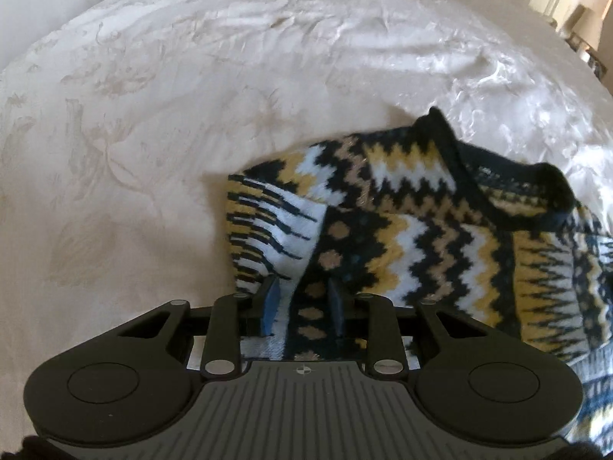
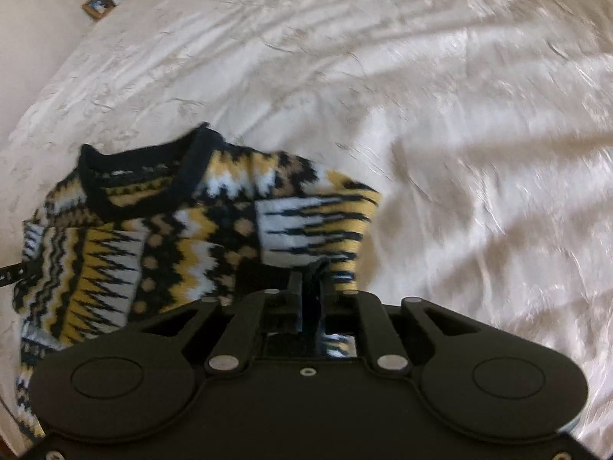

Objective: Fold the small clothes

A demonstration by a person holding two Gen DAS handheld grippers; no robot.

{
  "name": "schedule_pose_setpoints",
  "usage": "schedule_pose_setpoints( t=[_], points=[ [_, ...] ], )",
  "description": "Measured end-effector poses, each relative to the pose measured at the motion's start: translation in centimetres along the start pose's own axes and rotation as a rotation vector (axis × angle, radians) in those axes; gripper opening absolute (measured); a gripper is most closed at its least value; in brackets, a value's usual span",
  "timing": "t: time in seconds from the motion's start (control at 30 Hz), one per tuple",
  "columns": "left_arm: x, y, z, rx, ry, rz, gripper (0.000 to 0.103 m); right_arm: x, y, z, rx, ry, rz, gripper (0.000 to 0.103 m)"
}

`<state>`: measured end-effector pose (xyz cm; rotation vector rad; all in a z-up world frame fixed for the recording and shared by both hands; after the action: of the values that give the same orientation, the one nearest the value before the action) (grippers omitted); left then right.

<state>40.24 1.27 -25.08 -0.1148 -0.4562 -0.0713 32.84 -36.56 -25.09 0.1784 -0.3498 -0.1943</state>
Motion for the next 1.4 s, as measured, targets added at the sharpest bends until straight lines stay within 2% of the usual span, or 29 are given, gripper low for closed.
schedule_pose_setpoints(
  t=[0.07, 0.13, 0.2, 0.27, 0.3, 0.33, 0.37, 0.43, 0.57, 0.7, 0.8, 0.93, 1.03, 1.17, 1.4],
  points=[
    [-0.1, 0.3, 0.1, -0.001, 0.002, 0.002, 0.028, -0.3, -0.8, -0.3, -0.026, 0.005, -0.017, 0.017],
    [0.0, 0.3, 0.5, -0.003, 0.002, 0.011, 0.028, -0.3, -1.4, 0.0, -0.054, 0.001, -0.033, 0.032],
    [0.2, -0.1, 1.5, -0.008, -0.018, 0.014, 0.028, -0.2, -1.7, 0.7, -0.078, -0.007, -0.050, 0.036],
    [0.4, -0.6, 2.9, -0.009, -0.055, 0.005, 0.030, 0.0, -1.7, 2.0, -0.091, -0.045, -0.057, 0.046],
    [0.4, -1.0, 3.7, -0.018, -0.070, 0.004, 0.032, 0.2, -1.4, 2.8, -0.091, -0.072, -0.050, 0.059],
    [0.3, -1.5, 4.3, -0.038, -0.078, 0.004, 0.041, 0.3, -0.9, 3.5, -0.086, -0.101, -0.036, 0.069],
    [0.1, -2.2, 4.8, -0.064, -0.080, 0.004, 0.057, 0.5, -0.2, 4.0, -0.073, -0.125, -0.019, 0.072],
    [-0.5, -3.6, 5.2, -0.105, -0.066, -0.007, 0.078, 0.6, 1.7, 4.6, -0.030, -0.148, 0.020, 0.074],
    [-2.3, -6.1, 4.1, -0.149, 0.000, -0.062, 0.080, 0.4, 6.1, 3.4, 0.057, -0.125, 0.109, 0.080],
    [-3.9, -6.7, 2.9, -0.116, 0.032, -0.120, 0.080, -0.6, 9.1, 1.4, 0.122, -0.065, 0.182, 0.087],
    [-4.5, -4.8, 1.6, -0.076, 0.079, -0.094, 0.080, -1.7, 8.7, -0.4, 0.089, 0.000, 0.163, 0.088],
    [-4.7, -3.1, 1.3, -0.129, 0.089, -0.070, 0.080, -2.7, 5.6, -0.8, 0.037, 0.018, 0.087, 0.088],
    [-4.5, -3.1, 2.5, -0.129, 0.073, -0.091, 0.081, -2.8, 5.2, 0.6, 0.015, 0.000, 0.091, 0.089],
    [-5.2, -2.7, 5.2, -0.158, 0.045, -0.058, 0.082, -3.3, 4.8, 3.4, 0.012, -0.047, 0.041, 0.096],
    [-9.2, -1.9, 8.5, -0.205, 0.054, -0.071, 0.082, -7.9, 5.7, 7.3, -0.008, -0.060, 0.007, 0.096]
  ],
)
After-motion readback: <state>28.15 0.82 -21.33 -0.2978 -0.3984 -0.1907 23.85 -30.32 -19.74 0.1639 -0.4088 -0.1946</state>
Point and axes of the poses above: each gripper's, at about its wrist camera, not at the fingertips, and z roughly against the way its jaws point, y to its left, x to its top, the point moved 5 cm from there along -z, roughly the way its jaws point, and after that the axes turned 4 degrees about z, right-handed, at the moved point
